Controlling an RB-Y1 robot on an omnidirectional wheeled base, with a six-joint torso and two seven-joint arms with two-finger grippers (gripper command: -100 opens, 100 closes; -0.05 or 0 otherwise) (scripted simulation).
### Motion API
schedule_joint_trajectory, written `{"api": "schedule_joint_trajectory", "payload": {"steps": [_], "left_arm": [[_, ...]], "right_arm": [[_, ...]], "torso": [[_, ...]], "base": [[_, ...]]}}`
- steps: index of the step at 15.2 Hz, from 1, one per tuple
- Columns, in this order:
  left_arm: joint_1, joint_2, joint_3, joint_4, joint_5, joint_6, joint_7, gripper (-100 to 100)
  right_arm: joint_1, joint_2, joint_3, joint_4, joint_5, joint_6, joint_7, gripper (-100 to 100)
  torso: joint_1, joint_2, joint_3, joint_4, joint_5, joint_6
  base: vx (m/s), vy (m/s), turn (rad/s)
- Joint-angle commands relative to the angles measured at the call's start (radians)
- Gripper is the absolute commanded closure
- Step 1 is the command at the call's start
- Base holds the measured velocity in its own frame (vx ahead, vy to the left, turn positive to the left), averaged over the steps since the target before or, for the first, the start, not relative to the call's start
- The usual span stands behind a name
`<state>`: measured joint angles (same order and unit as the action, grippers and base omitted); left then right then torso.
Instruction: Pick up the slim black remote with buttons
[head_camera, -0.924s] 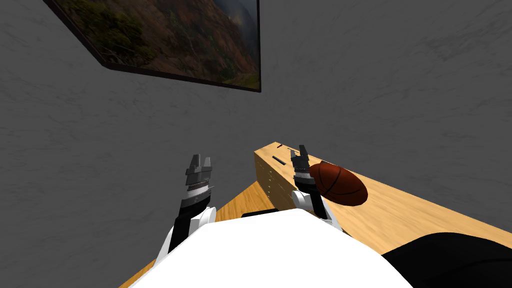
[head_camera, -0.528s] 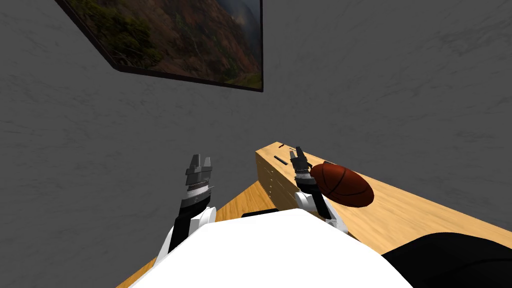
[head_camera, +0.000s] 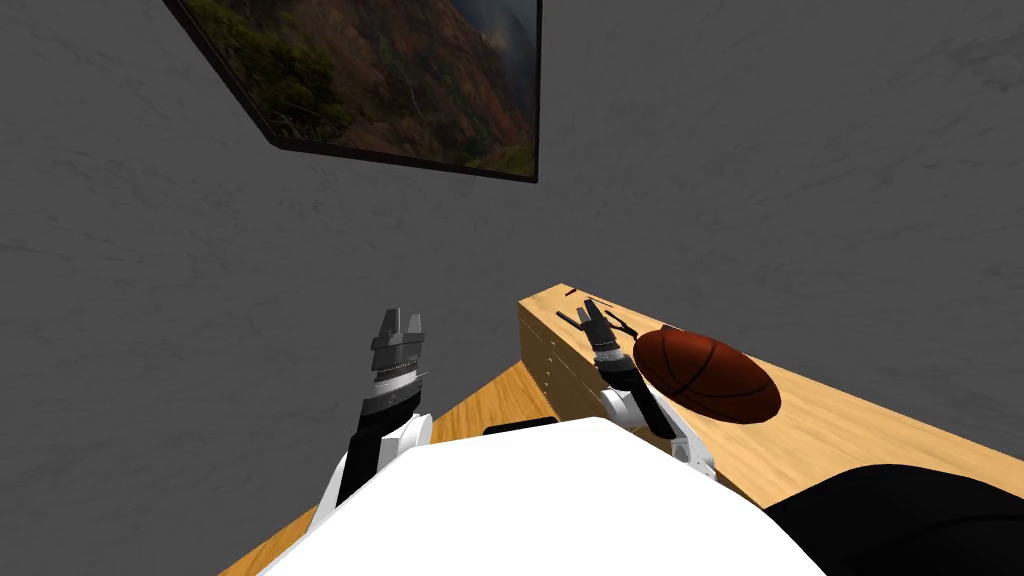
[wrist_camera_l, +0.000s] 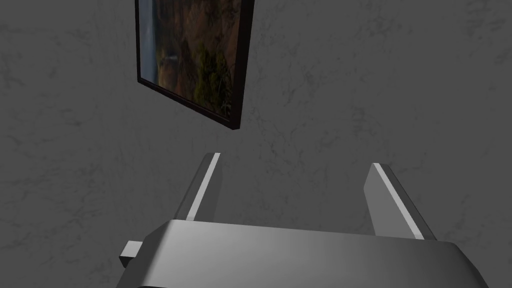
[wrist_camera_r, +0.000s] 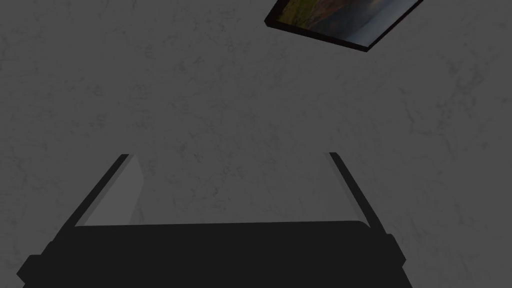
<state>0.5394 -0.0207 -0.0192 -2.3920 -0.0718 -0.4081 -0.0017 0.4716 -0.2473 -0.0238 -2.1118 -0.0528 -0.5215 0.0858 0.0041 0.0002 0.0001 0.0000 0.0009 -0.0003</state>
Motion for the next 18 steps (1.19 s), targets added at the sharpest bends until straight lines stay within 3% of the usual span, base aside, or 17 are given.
{"api": "schedule_joint_trajectory", "payload": {"steps": [1, 2, 7, 8, 10, 11, 13, 14, 16, 17, 18], "left_arm": [[0.0, 0.0, 0.0, 0.0, 0.0, 0.0, 0.0, 0], [0.0, 0.0, 0.0, 0.0, 0.0, 0.0, 0.0, 0], [0.0, 0.0, 0.0, 0.0, 0.0, 0.0, 0.0, 0], [0.0, 0.0, 0.0, 0.0, 0.0, 0.0, 0.0, 0], [0.0, 0.0, 0.0, 0.0, 0.0, 0.0, 0.0, 0], [0.0, 0.0, 0.0, 0.0, 0.0, 0.0, 0.0, 0], [0.0, 0.0, 0.0, 0.0, 0.0, 0.0, 0.0, 0], [0.0, 0.0, 0.0, 0.0, 0.0, 0.0, 0.0, 0], [0.0, 0.0, 0.0, 0.0, 0.0, 0.0, 0.0, 0], [0.0, 0.0, 0.0, 0.0, 0.0, 0.0, 0.0, 0], [0.0, 0.0, 0.0, 0.0, 0.0, 0.0, 0.0, 0]], "right_arm": [[0.004, -0.046, 0.005, 0.018, -0.001, -0.003, 0.002, -100], [0.009, -0.073, 0.008, 0.044, -0.006, -0.006, 0.001, -100], [0.016, -0.162, 0.011, 0.072, -0.01, -0.01, 0.0, -100], [0.023, -0.195, 0.015, 0.102, -0.015, -0.013, -0.001, -100], [0.023, -0.222, 0.015, 0.102, -0.015, -0.013, -0.001, -100], [0.031, -0.255, 0.02, 0.134, -0.02, -0.016, -0.002, -100], [0.031, -0.284, 0.02, 0.134, -0.02, -0.016, -0.002, -100], [0.04, -0.317, 0.026, 0.167, -0.024, -0.02, -0.003, -100], [0.04, -0.348, 0.026, 0.167, -0.024, -0.02, -0.003, -100], [0.05, -0.375, 0.033, 0.202, -0.029, -0.024, -0.005, -100], [0.05, -0.398, 0.033, 0.202, -0.029, -0.024, -0.005, -100]], "torso": [[0.0, 0.0, 0.0, 0.0, 0.0, 0.0], [0.0, 0.0, 0.0, 0.0, 0.0, 0.0], [0.001, -0.001, 0.0, 0.0, 0.0, 0.0], [0.0, -0.001, 0.0, 0.0, 0.0, 0.0], [0.0, 0.0, 0.0, 0.0, 0.0, 0.0], [-0.001, 0.0, 0.0, 0.0, 0.0, 0.0], [0.0, -0.001, -0.001, 0.0, 0.0, 0.0], [-0.001, -0.001, 0.0, 0.0, 0.0, 0.0], [0.0, -0.001, 0.0, 0.0, 0.0, 0.0], [0.0, -0.001, 0.0, 0.0, 0.0, 0.0], [0.0, -0.001, -0.001, 0.0, 0.0, 0.0]], "base": [[0.0, 0.065, 0.092], [0.0, 0.076, 0.122], [0.006, 0.064, 0.065], [0.002, 0.059, 0.109], [0.004, 0.056, 0.072], [0.014, 0.051, 0.107], [0.013, 0.053, 0.077], [0.009, 0.068, 0.116], [0.013, 0.058, 0.073], [0.017, 0.059, 0.108], [0.022, 0.063, 0.111]]}}
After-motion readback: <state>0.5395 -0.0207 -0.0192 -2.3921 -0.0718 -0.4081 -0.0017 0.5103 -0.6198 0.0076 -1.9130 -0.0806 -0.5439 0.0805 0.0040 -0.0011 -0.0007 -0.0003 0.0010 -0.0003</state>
